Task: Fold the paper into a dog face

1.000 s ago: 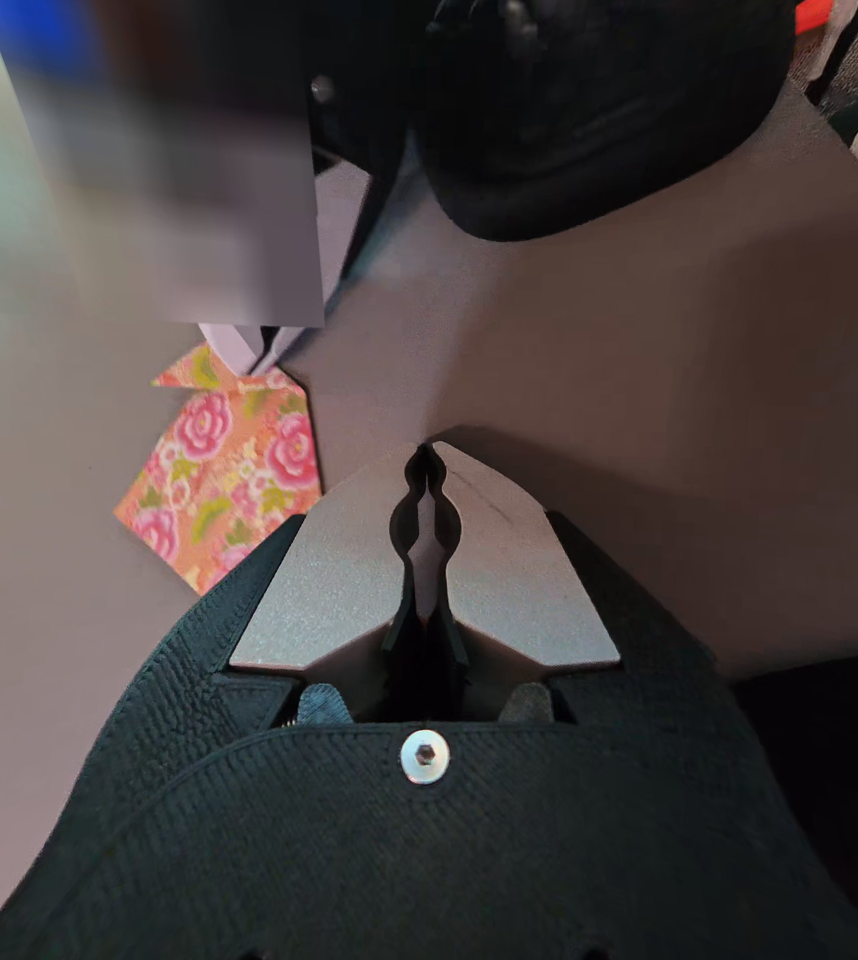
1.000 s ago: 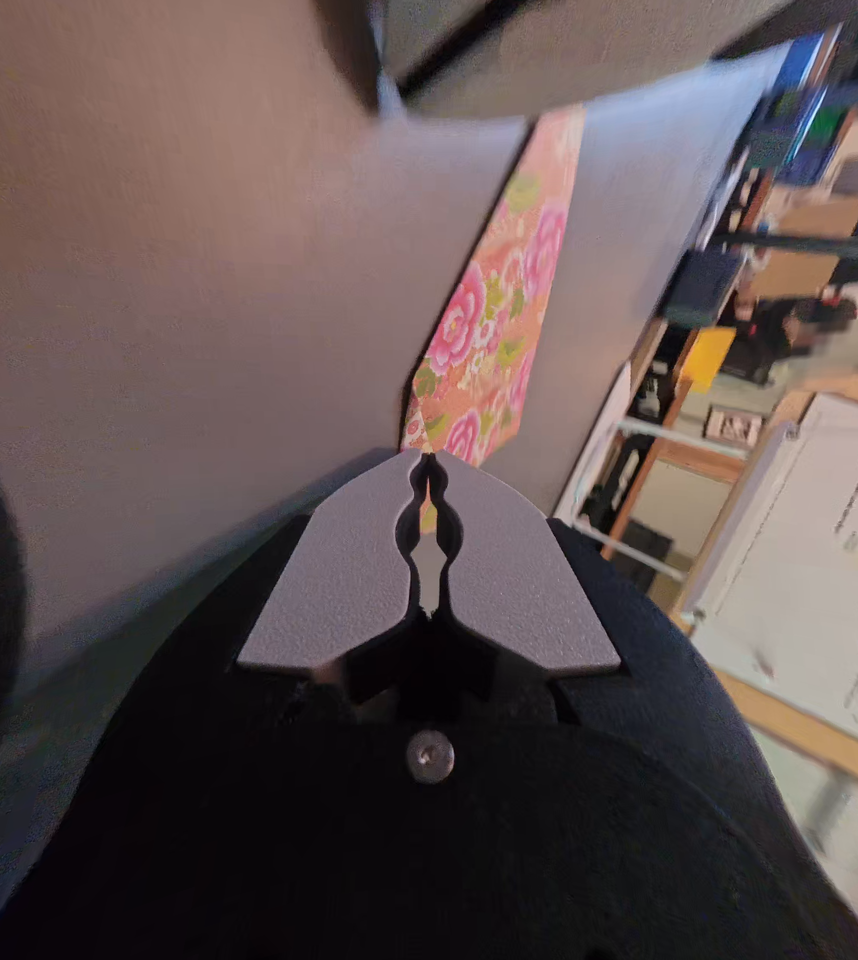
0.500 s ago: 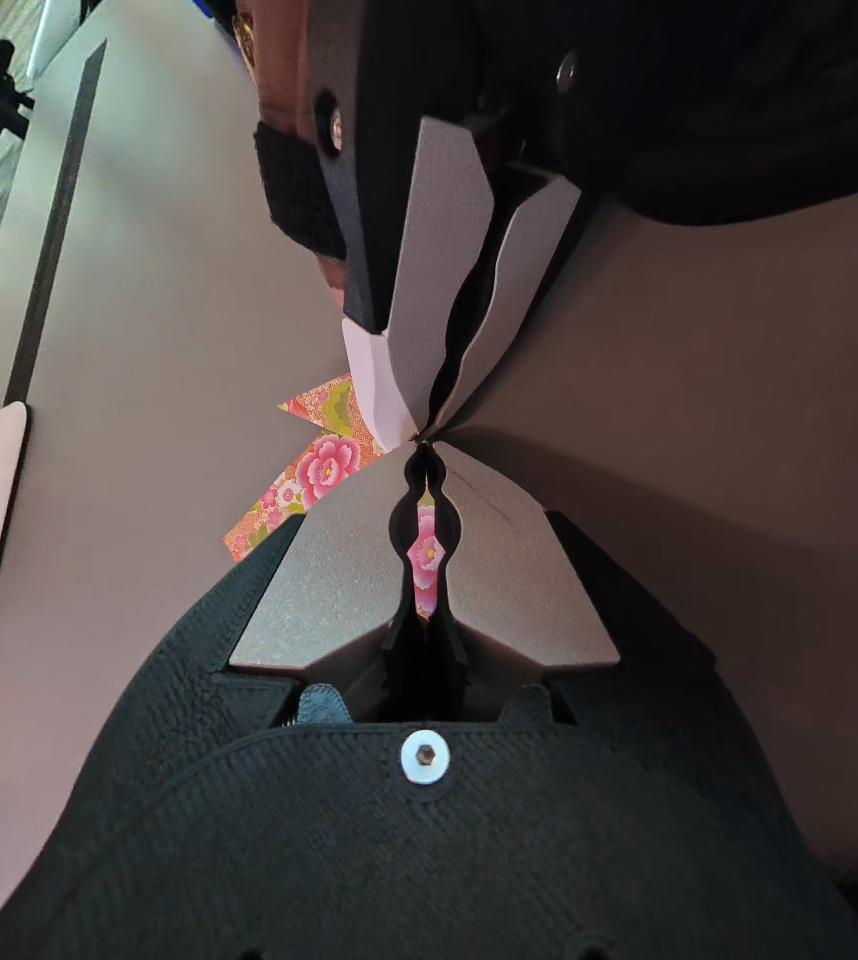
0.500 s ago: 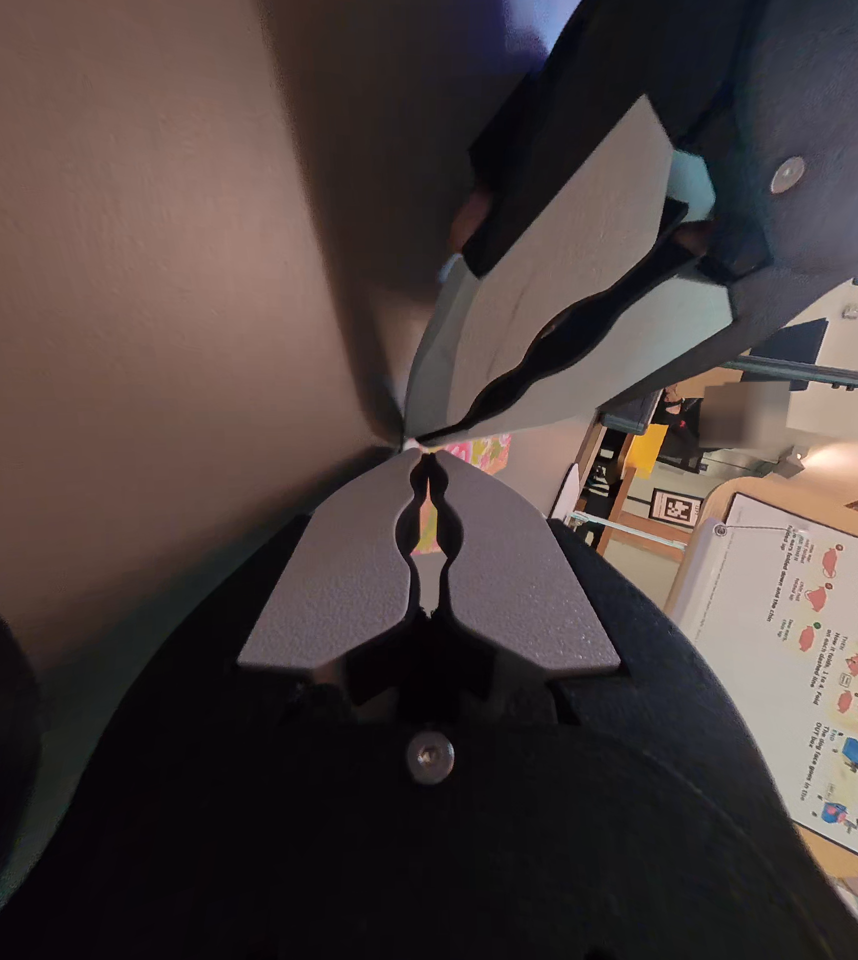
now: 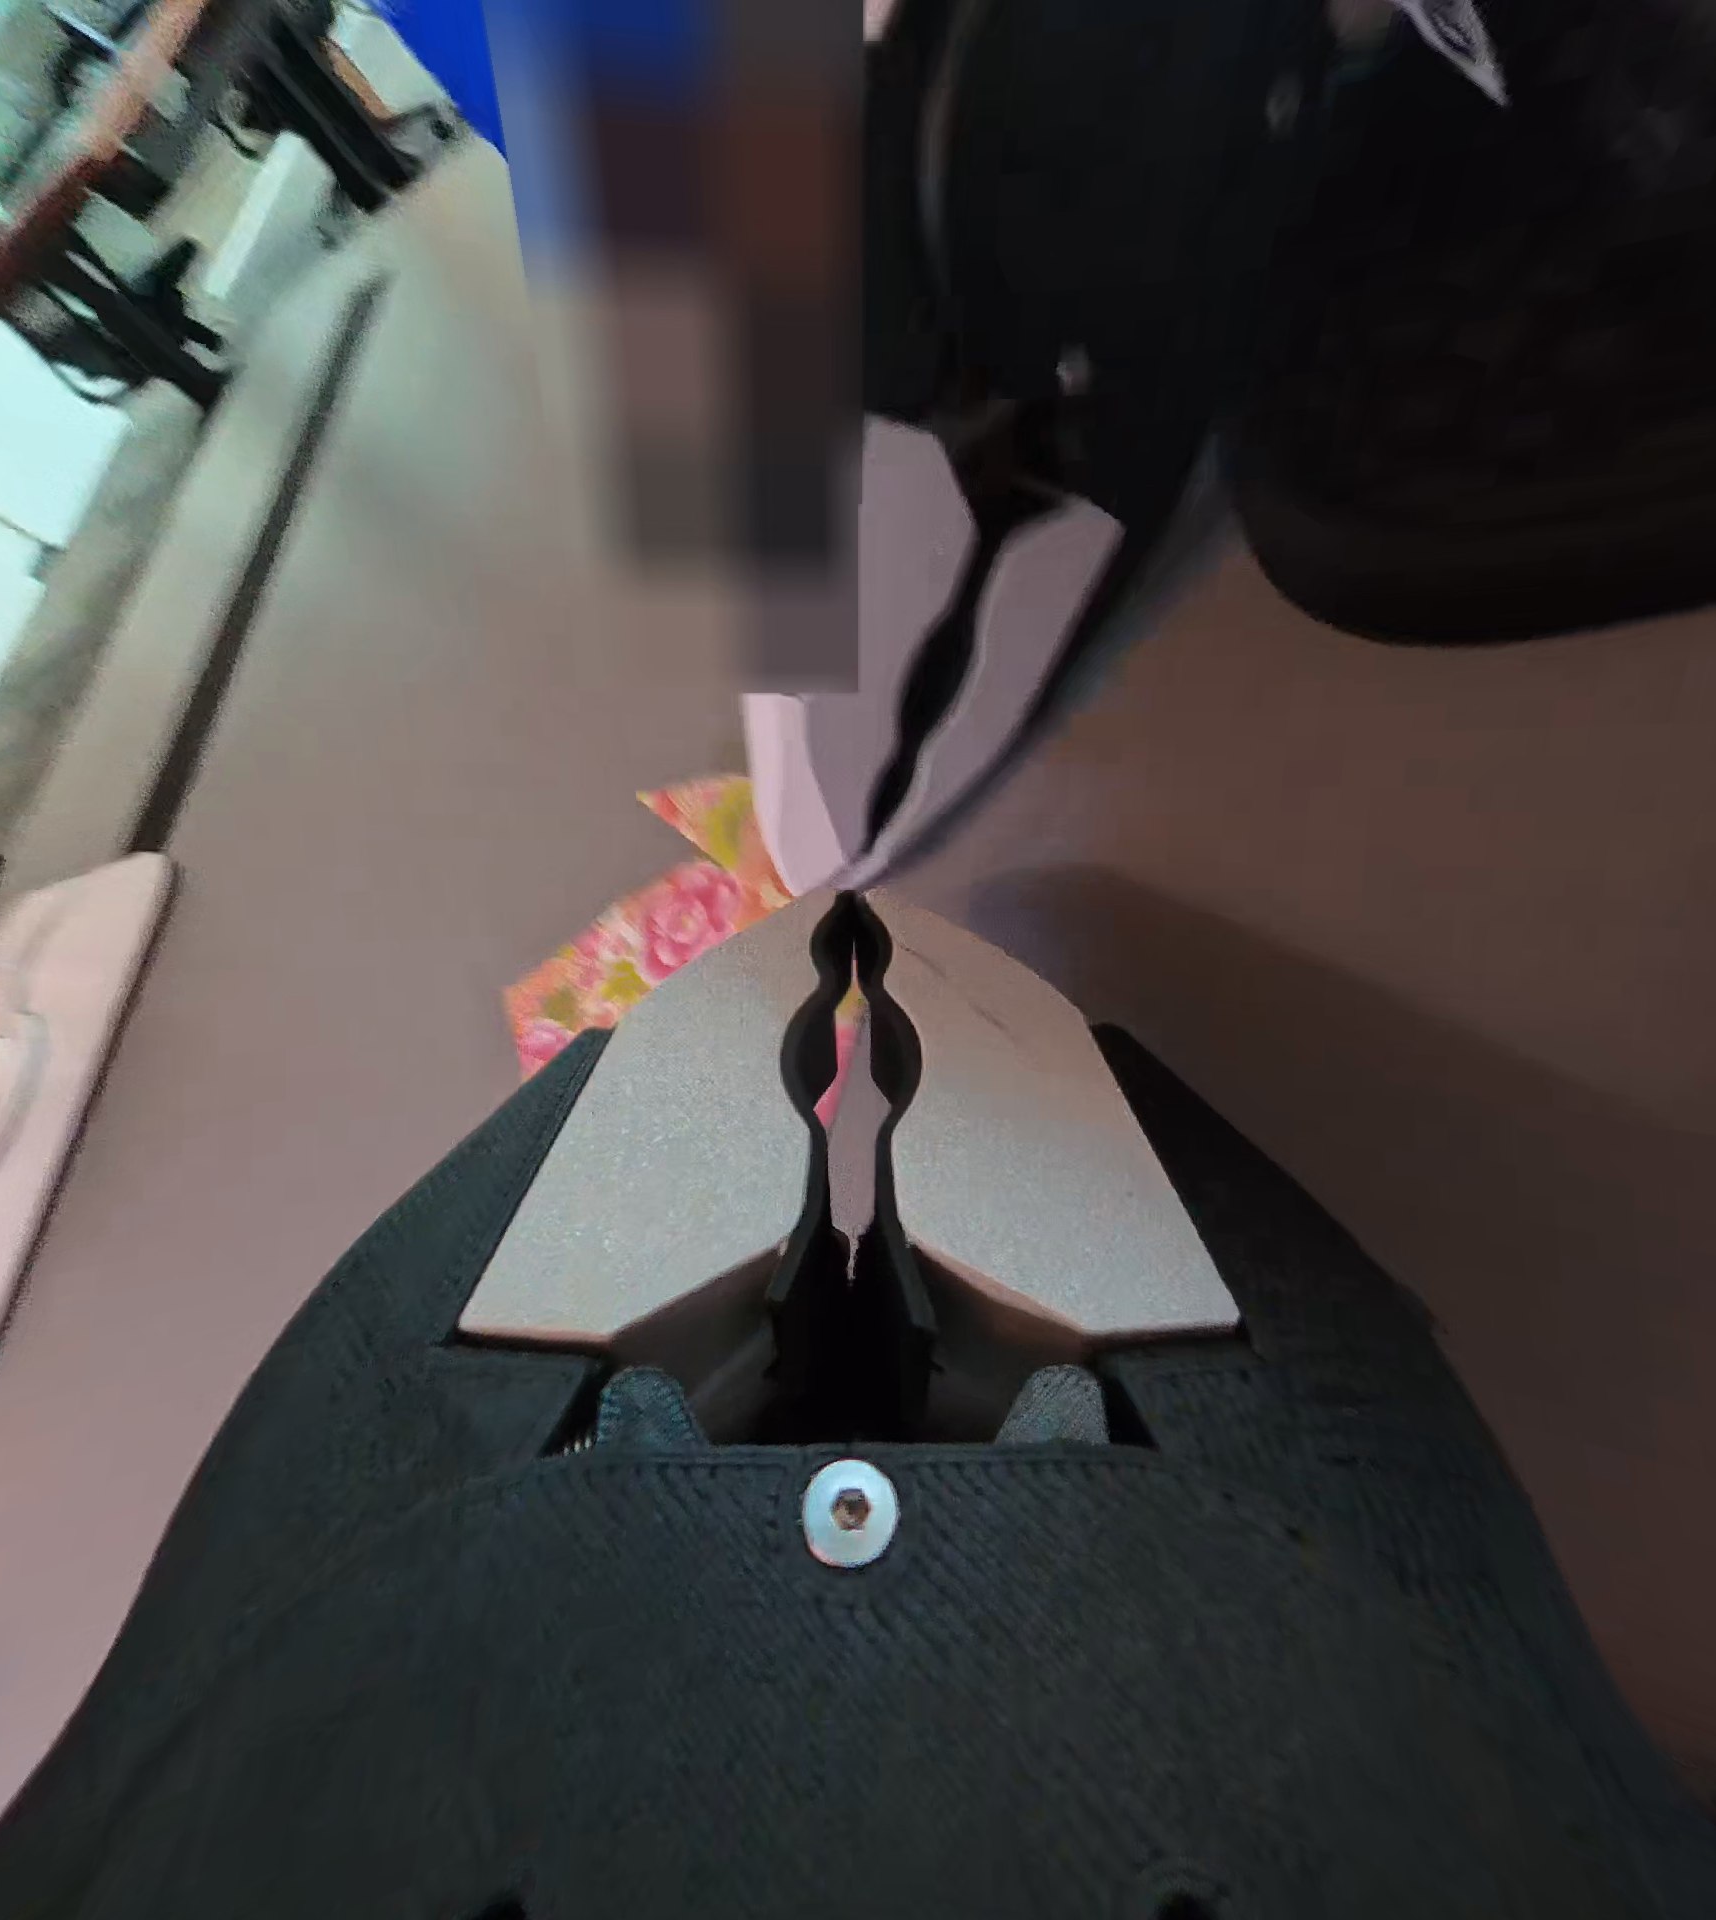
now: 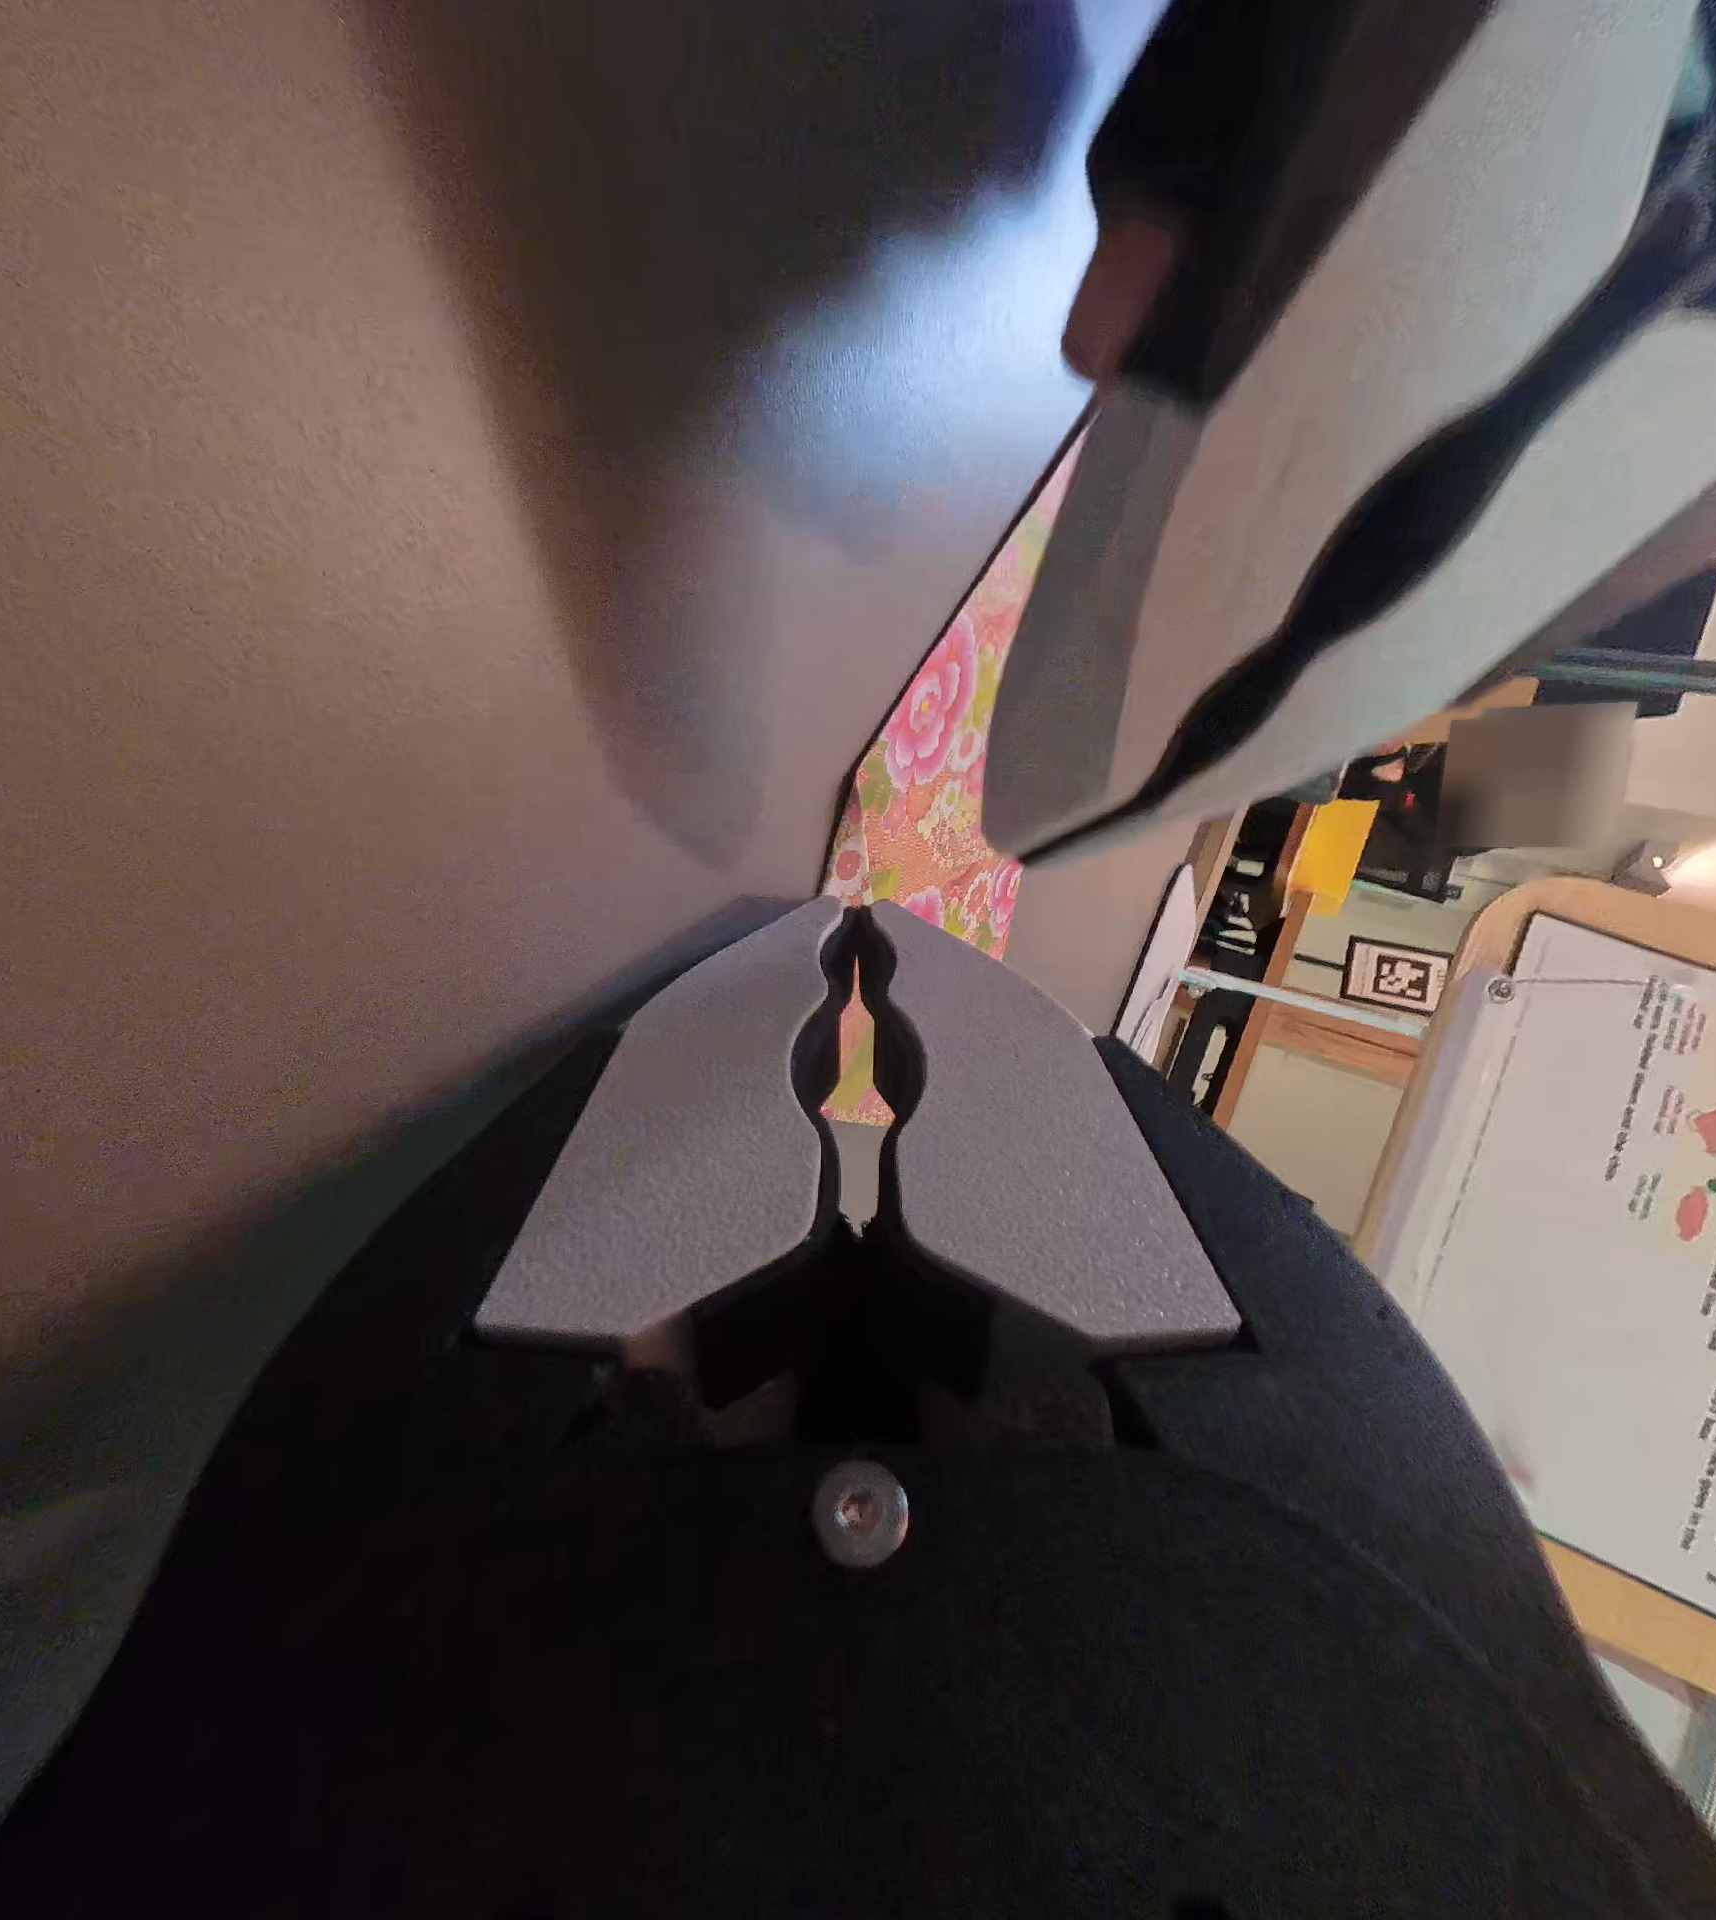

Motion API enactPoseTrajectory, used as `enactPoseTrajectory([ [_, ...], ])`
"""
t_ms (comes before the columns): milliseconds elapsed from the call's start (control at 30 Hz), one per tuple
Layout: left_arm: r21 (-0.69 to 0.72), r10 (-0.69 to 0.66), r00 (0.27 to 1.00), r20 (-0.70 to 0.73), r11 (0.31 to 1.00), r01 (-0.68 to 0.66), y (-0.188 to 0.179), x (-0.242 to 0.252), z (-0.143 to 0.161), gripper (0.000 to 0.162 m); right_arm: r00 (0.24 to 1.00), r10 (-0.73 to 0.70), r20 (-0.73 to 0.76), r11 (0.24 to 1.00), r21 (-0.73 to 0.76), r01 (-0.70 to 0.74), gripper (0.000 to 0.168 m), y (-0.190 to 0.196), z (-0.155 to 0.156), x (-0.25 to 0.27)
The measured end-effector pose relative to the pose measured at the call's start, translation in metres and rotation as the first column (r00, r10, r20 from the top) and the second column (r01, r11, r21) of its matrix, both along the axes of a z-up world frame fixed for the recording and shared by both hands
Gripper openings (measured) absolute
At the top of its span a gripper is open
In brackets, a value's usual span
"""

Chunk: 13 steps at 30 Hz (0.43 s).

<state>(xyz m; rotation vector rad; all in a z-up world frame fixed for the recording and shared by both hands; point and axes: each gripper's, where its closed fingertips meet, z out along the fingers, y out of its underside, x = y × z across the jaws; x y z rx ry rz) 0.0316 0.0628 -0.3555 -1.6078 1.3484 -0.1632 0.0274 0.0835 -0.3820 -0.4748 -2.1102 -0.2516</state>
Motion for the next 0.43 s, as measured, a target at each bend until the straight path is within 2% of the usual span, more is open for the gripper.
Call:
enactPoseTrajectory([
  [33,0.022,0.016,1.0,-0.026,1.0,-0.016,0.006,-0.001,-0.001,0.001,1.0,0.013,-0.001,1.0,-0.001,-0.013,0.0,-0.003,0.0,-0.002],
  [133,-0.027,0.03,0.99,-0.136,0.999,-0.034,0.014,-0.004,-0.026,0.001,0.999,0.036,-0.002,0.999,-0.027,-0.036,0.0,-0.006,0.0,-0.004],
  [267,-0.074,0.055,0.99,-0.13,0.995,-0.065,0.014,-0.005,-0.029,0.001,0.998,-0.021,-0.055,0.999,-0.049,0.018,0.0,0.005,0.007,-0.004],
  [433,-0.041,0.058,0.987,-0.148,0.997,-0.064,0.014,-0.006,-0.029,0.001,1.0,-0.018,-0.022,0.999,0.048,0.019,0.0,0.004,0.001,-0.01],
])
